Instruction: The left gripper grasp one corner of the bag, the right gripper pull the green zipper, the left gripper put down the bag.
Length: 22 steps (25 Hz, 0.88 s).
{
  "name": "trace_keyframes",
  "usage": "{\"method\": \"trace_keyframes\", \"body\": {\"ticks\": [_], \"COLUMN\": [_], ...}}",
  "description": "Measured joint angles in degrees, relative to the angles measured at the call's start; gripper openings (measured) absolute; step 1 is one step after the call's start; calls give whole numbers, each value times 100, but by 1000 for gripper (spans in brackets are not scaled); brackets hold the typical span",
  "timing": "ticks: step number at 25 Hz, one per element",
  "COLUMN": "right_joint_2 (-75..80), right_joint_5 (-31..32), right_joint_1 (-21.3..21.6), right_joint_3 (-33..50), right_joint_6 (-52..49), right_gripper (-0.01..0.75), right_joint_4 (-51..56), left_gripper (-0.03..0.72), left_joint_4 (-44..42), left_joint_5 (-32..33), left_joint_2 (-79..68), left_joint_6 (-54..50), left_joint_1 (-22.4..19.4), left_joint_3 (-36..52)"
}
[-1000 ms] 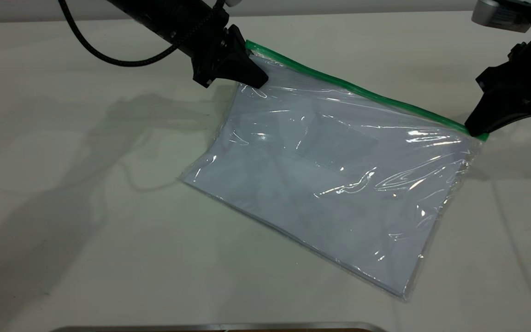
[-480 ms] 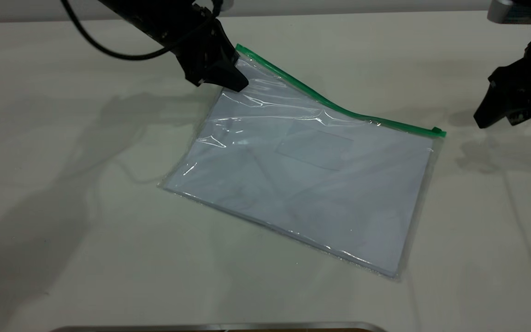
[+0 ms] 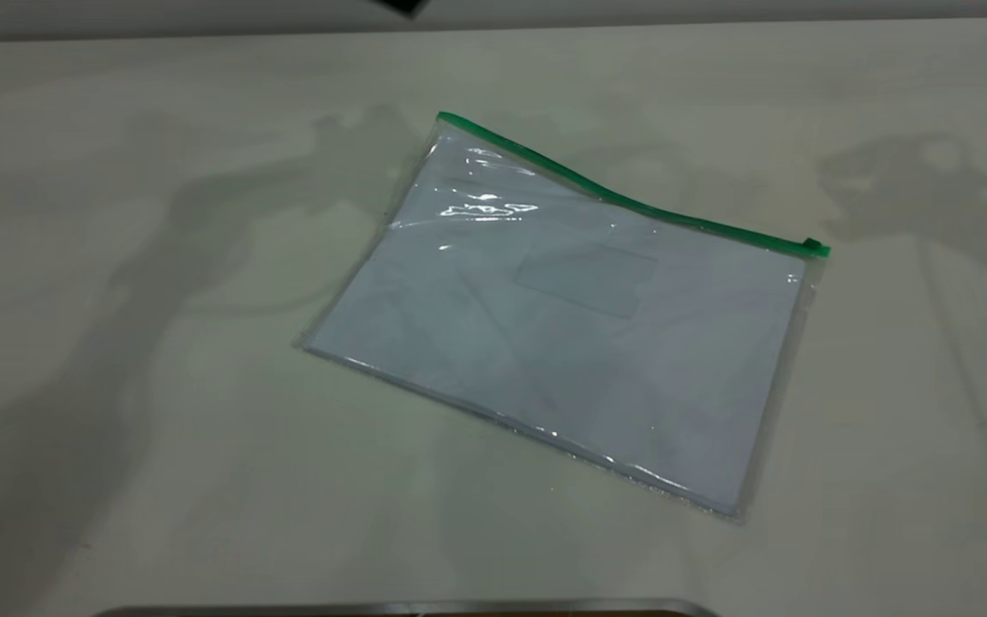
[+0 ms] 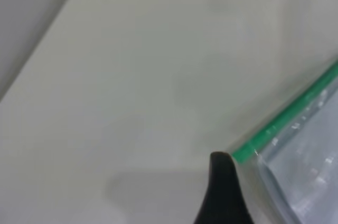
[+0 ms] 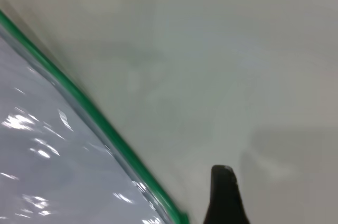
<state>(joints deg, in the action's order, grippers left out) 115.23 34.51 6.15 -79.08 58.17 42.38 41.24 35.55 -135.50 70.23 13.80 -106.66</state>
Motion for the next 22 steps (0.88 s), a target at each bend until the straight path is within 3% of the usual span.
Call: {"method": "trace_keyframes", "body": {"ticks": [7, 12, 22], "right_joint_2": [-1703, -2927, -4801], "right_joint_5": [868, 1338, 2294], "right_joint_1": [0, 0, 0], "right_joint_3": [-222, -222, -222], "right_joint_6": [-87, -398, -1470], "right_gripper": [574, 574, 574], "right_joint_4": [-18, -21, -240], "left_gripper": [605, 589, 588], "left_joint_4": [-2114, -3095, -3542], "left_joint_5": [1314, 1974, 3088], "left_joint_2": [1489, 2682, 4385], "left_joint_6": [-3033, -4359, -5068], "left_joint_1": [0, 0, 0], "left_joint_3": [0, 0, 0]}}
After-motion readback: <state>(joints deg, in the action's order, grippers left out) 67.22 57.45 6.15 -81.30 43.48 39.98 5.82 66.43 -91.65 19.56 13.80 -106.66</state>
